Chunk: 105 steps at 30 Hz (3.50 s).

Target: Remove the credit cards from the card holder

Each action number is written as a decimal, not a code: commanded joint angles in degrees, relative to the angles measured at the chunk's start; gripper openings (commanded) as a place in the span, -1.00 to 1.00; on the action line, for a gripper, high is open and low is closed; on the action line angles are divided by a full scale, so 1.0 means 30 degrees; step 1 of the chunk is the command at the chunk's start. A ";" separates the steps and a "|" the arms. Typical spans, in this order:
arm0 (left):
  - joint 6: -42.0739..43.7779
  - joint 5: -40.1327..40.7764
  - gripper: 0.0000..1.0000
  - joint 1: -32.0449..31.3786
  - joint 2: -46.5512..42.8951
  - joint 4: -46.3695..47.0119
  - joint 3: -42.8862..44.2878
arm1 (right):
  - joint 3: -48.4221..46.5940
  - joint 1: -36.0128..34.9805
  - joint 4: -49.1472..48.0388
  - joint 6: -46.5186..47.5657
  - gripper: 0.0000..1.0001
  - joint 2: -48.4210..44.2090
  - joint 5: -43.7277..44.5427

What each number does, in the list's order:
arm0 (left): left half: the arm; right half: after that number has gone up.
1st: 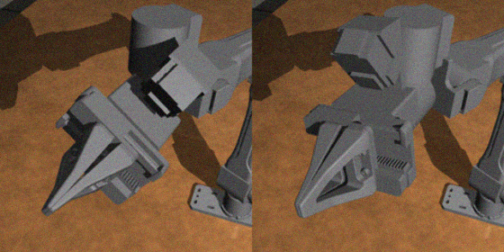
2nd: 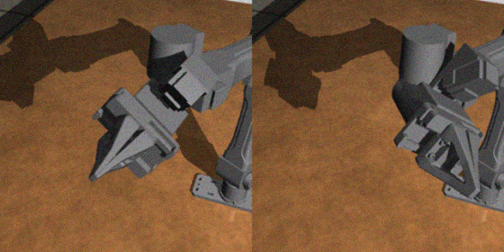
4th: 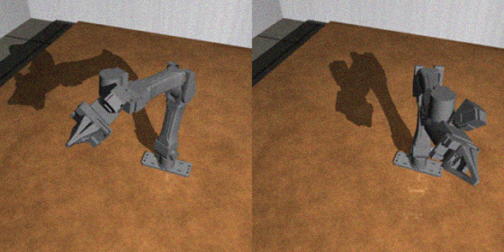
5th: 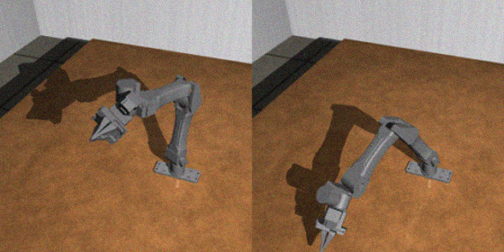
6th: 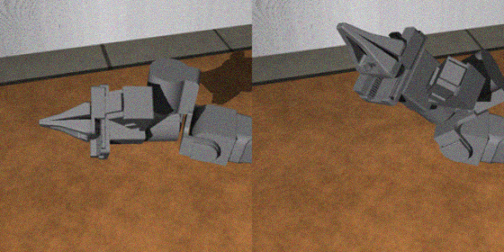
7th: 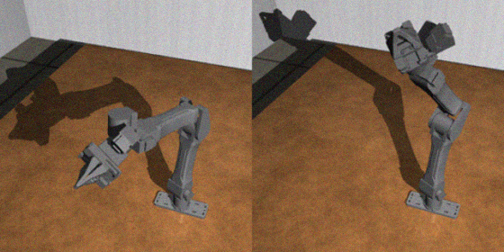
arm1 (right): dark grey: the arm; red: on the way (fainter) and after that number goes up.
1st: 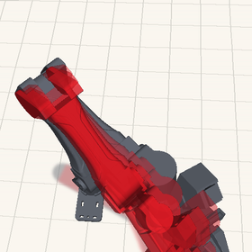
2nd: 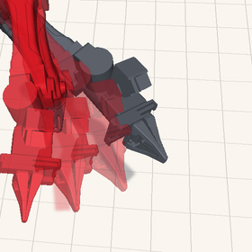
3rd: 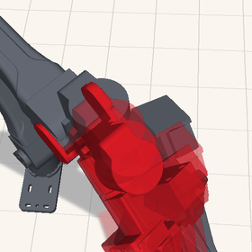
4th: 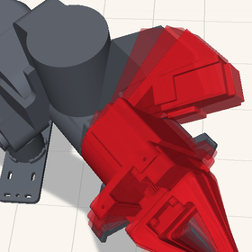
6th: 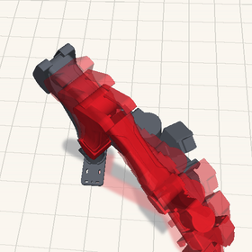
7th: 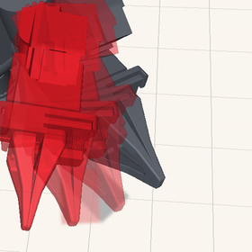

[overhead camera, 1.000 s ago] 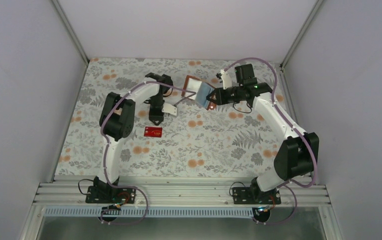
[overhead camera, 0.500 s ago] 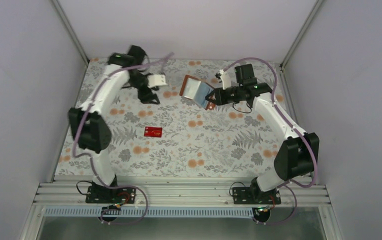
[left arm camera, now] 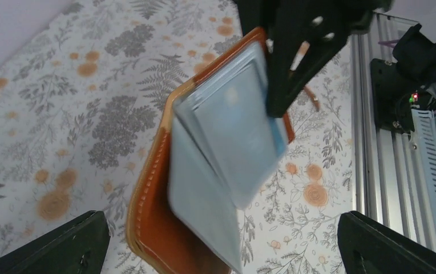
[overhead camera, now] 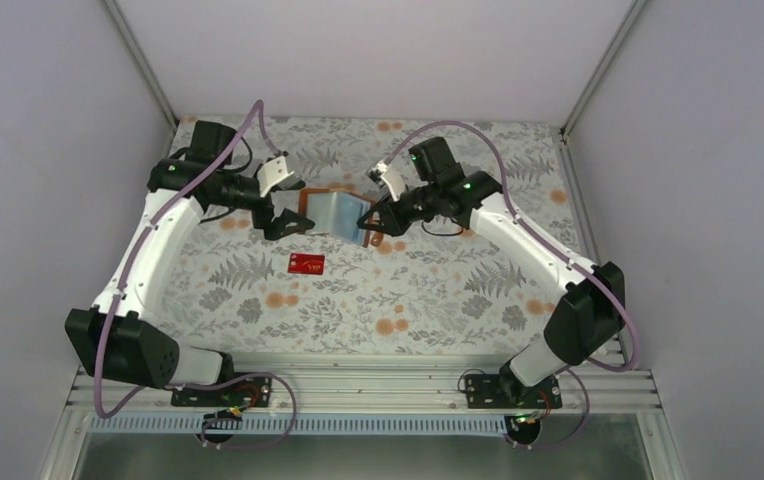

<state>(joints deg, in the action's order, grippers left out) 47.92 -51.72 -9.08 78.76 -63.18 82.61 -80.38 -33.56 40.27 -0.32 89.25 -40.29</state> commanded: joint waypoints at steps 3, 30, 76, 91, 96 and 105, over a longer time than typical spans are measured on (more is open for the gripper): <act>-0.1895 -0.0309 1.00 0.0167 -0.0658 0.3472 -0.2381 | -0.1041 -0.1137 -0.0784 0.0818 -0.92 0.0034 -0.1604; 0.1158 -0.8876 -0.95 0.0182 0.0097 -0.0756 -0.0228 | 0.2456 -0.1849 -0.9620 -0.2409 -0.46 -0.1935 -0.1372; -0.1145 -0.5107 -0.95 -0.0115 0.0121 0.1283 -0.0464 | 0.1524 -0.1622 -0.7715 -0.2613 -0.56 -0.2631 -0.1171; -0.1809 -0.4950 -0.82 0.0348 -0.0006 0.1770 -0.0610 | 0.2354 -0.1060 -0.7307 -0.2437 -0.92 -0.2646 -0.1775; -0.6157 -0.0998 -0.32 0.2394 -0.0002 0.5335 -0.0995 | 0.1814 -0.0428 -0.6195 -0.3415 -0.92 -0.2576 0.0527; -0.7667 0.4465 -0.23 0.3346 0.0029 0.7443 -0.0791 | -0.2430 -0.1471 0.0089 -0.7888 -0.92 0.0367 1.3432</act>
<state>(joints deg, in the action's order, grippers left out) 25.50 -41.28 3.33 79.40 -42.81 79.42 -83.64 -35.90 33.08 -17.80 88.07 -16.32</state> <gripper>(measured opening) 0.374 0.123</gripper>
